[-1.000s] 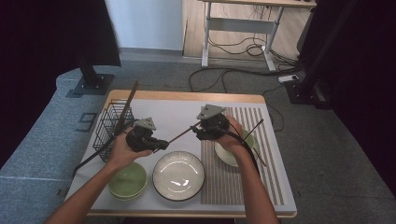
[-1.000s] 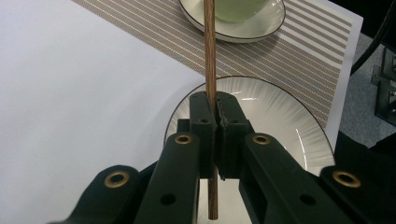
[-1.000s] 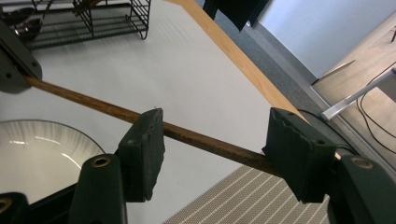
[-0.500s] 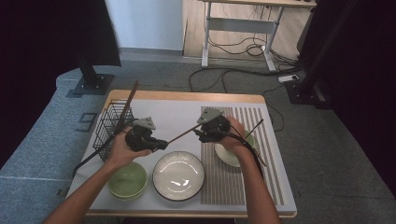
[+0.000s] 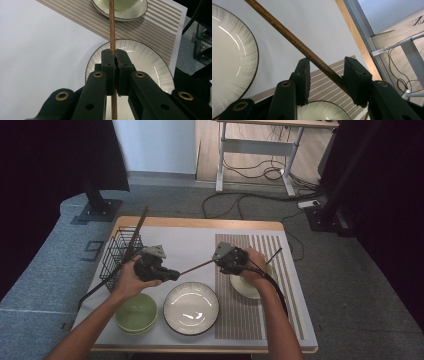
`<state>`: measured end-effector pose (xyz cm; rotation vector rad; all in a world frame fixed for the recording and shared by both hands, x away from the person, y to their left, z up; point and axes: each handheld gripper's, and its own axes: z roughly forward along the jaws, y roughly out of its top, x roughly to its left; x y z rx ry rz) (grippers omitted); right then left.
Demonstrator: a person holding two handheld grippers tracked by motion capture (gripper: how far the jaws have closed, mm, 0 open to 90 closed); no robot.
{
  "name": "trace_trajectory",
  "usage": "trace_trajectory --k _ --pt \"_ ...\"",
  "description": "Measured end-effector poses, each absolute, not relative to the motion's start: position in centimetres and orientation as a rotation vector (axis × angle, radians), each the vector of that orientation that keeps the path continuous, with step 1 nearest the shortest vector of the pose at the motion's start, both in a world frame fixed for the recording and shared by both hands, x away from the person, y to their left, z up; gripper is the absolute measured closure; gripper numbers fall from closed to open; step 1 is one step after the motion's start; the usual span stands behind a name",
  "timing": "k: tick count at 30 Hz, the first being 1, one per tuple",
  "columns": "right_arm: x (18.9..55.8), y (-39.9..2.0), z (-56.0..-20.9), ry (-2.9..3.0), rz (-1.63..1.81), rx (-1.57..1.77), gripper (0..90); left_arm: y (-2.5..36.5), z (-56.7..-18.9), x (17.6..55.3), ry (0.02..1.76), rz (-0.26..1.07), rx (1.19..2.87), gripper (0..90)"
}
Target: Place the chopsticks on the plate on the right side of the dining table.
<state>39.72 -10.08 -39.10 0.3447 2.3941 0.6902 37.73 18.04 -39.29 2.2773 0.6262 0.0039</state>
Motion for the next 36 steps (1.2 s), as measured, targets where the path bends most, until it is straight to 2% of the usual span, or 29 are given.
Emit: trace_trajectory --k 5,6,11,16,21,22,24,26,27,36 --pt "39.6 -10.1 -39.3 2.403 0.658 0.298 62.7 18.2 -39.2 37.8 0.624 -0.005 2.278 86.6" --pt "39.6 -10.0 -39.5 2.426 0.62 0.243 66.4 18.3 -39.2 37.8 0.622 -0.01 2.273 86.7" --pt "39.4 -9.8 -40.0 2.467 0.576 0.167 72.9 18.7 -38.9 38.1 0.626 -0.041 2.235 86.4" --pt "39.2 -9.7 -40.3 2.501 0.554 0.131 76.8 19.5 -38.6 38.4 0.645 0.004 2.17 84.7" --pt "38.8 -9.8 -40.3 2.541 0.597 0.117 81.8 20.1 -38.0 38.6 0.677 0.113 2.091 79.1" --pt "38.5 -9.8 -40.4 2.559 0.618 0.108 83.5 20.2 -37.9 38.7 0.696 0.155 2.072 73.9" --pt "38.4 -9.7 -40.7 2.578 0.626 0.104 84.6 20.2 -37.9 38.8 0.715 0.204 2.057 71.0" --pt "38.3 -9.7 -40.8 2.587 0.632 0.107 84.8 20.2 -37.9 38.9 0.726 0.223 2.05 69.6" --pt "38.3 -9.8 -41.0 2.597 0.658 0.128 84.9 20.2 -37.9 38.9 0.733 0.235 2.045 64.5" --pt "38.5 -11.0 -41.8 2.63 0.776 0.281 84.9 20.6 -37.5 38.9 0.792 0.328 1.983 50.0"
